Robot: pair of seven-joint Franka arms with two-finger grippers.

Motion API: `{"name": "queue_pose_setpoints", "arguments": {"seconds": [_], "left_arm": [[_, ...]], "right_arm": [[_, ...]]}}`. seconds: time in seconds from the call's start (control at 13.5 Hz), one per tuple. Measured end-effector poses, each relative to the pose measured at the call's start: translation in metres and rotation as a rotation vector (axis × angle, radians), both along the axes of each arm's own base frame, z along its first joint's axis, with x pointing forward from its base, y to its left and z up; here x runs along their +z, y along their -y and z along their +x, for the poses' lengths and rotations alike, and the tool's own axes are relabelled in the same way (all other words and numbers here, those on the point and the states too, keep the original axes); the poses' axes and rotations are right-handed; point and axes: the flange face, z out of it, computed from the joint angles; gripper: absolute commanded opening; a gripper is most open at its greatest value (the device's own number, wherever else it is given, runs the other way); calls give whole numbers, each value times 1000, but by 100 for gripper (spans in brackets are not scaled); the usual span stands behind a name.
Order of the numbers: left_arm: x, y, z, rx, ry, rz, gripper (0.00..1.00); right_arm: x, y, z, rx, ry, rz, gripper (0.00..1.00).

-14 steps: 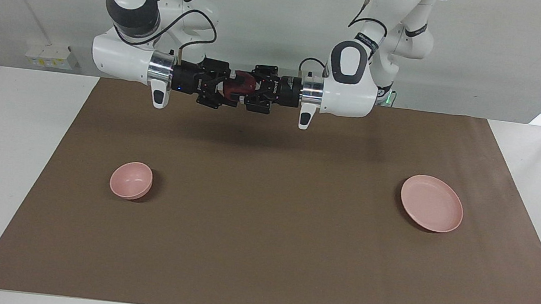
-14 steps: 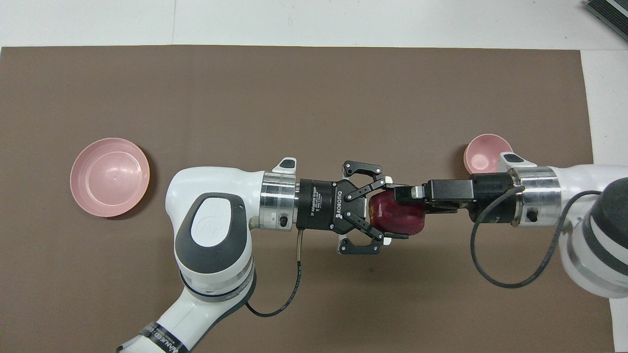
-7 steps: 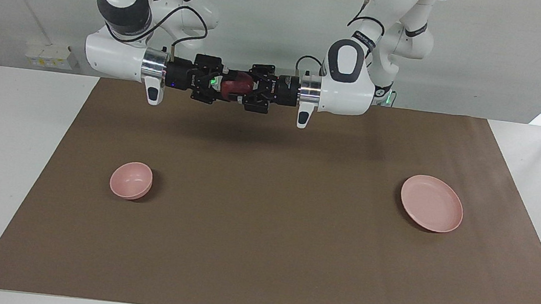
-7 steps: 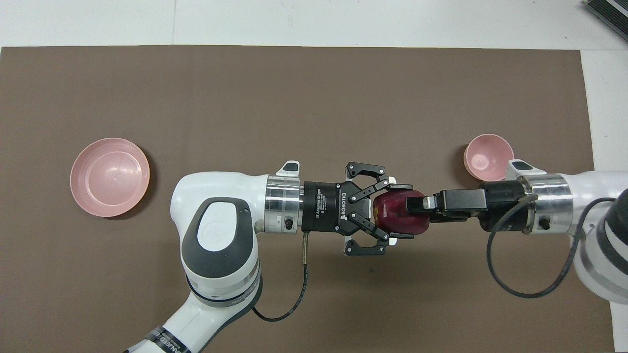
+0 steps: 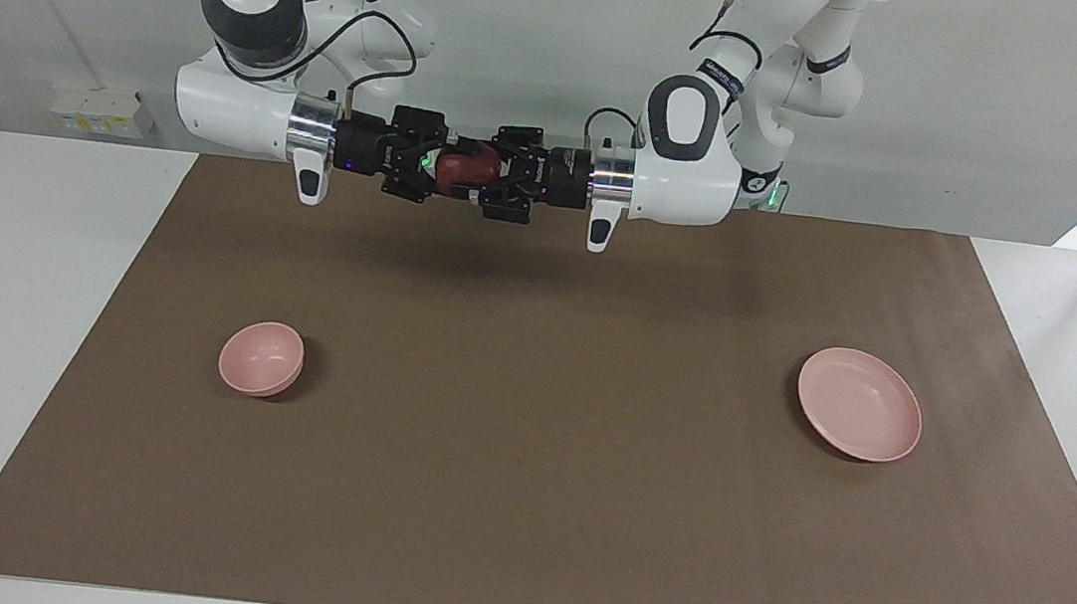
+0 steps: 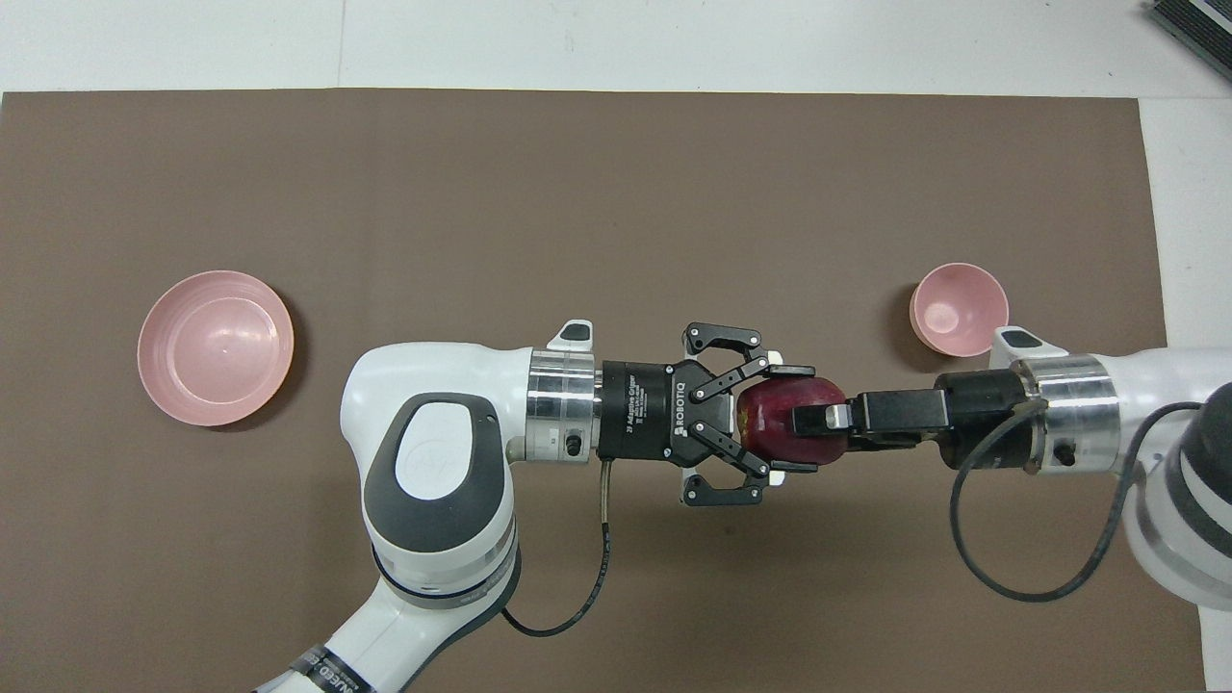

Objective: Move apple from plate to bowl
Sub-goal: 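Close the right gripper on the apple while the left gripper opens, then carry the apple to the pink bowl while the left gripper withdraws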

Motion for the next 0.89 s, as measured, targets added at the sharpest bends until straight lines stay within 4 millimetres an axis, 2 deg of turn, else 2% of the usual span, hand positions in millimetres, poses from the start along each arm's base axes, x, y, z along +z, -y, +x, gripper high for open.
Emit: {"name": "queue_pose_setpoints", "arguments": {"seconds": [0.22,0.3,0.37,0.67,0.89], "left_arm": [[-2,-1,-1,2,-9,3,0],[-2,-1,-1,2,-12,4,59],[-2,-1,-1,2,-12,4,100],[3,-3,1,7,-2,0,100],[1,-18,13,7,45,41,100]], "right_arm": [[0,1,-1,-6,-21,-1,0],[0,1,-1,-6,-25,-1,0],[0,1,-1,-6,-26,-2,0],[-8,7,-2,12,-52,-68,0],[-18,31,1,12,-70,-173,0]]}}
